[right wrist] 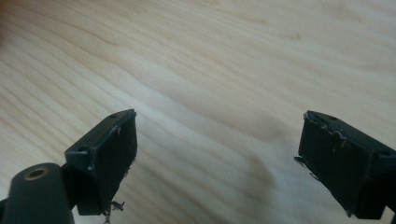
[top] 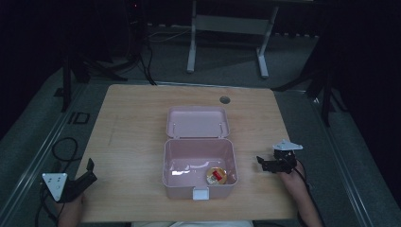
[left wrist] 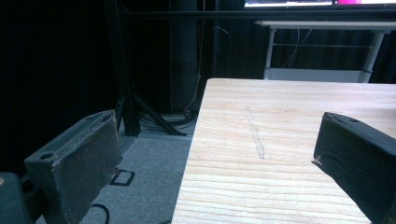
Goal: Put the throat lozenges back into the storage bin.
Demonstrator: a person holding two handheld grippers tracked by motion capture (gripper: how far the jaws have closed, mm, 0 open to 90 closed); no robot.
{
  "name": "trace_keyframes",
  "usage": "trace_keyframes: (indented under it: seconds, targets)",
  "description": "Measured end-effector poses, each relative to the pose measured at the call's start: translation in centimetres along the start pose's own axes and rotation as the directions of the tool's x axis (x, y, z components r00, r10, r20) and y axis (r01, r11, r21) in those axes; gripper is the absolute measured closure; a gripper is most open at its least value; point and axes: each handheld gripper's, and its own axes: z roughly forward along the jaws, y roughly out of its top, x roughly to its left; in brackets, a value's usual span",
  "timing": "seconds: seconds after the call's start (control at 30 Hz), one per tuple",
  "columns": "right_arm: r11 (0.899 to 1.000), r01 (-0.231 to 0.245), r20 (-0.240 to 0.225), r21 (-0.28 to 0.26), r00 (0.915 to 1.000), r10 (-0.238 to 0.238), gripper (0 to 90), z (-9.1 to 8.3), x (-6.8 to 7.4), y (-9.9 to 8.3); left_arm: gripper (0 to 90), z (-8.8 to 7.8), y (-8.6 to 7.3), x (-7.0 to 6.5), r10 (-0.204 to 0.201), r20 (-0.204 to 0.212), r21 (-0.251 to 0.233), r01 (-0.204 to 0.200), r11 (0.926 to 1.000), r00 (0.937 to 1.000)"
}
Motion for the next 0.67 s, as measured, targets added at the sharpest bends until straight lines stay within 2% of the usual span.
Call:
trace_keyframes:
  seconds: [0.07,0.13,0.23,0.43,0.57,0.67]
  targets:
    - [1.0,-0.01,-0.007,0.003,0.9999,0.01,11.5,-0.1,-0.3,-0.2,1.1,0.0,0.0,0.0,0.0,0.0,0.0,0.0,1.0,1.0]
    - [0.999,-0.044,-0.006,-0.019,0.999,0.044,11.5,-0.4,-1.0,-0.6,1.0,0.0,0.0,0.0,-0.001,-0.002,0.001,0.001,1.0,1.0]
    - [0.997,-0.069,0.031,-0.041,0.997,0.071,11.5,-0.7,-1.5,-0.8,1.0,0.0,0.0,0.0,-0.002,-0.003,-0.001,0.002,1.0,1.0]
    - [0.994,-0.101,0.083,-0.051,0.991,0.105,11.5,-0.9,-2.5,-1.6,1.0,0.0,0.0,0.0,-0.002,-0.003,0.0,0.002,1.0,1.0]
    - [0.99,-0.126,0.082,-0.067,0.9879,0.131,11.5,-1.1,-2.8,-1.8,1.0,0.0,0.0,0.0,-0.003,-0.002,-0.005,0.003,1.0,1.0]
    - [0.99,-0.125,0.082,-0.062,0.988,0.13,11.5,-1.0,-2.8,-1.8,1.0,0.0,0.0,0.0,-0.005,-0.003,-0.004,0.005,1.0,1.0]
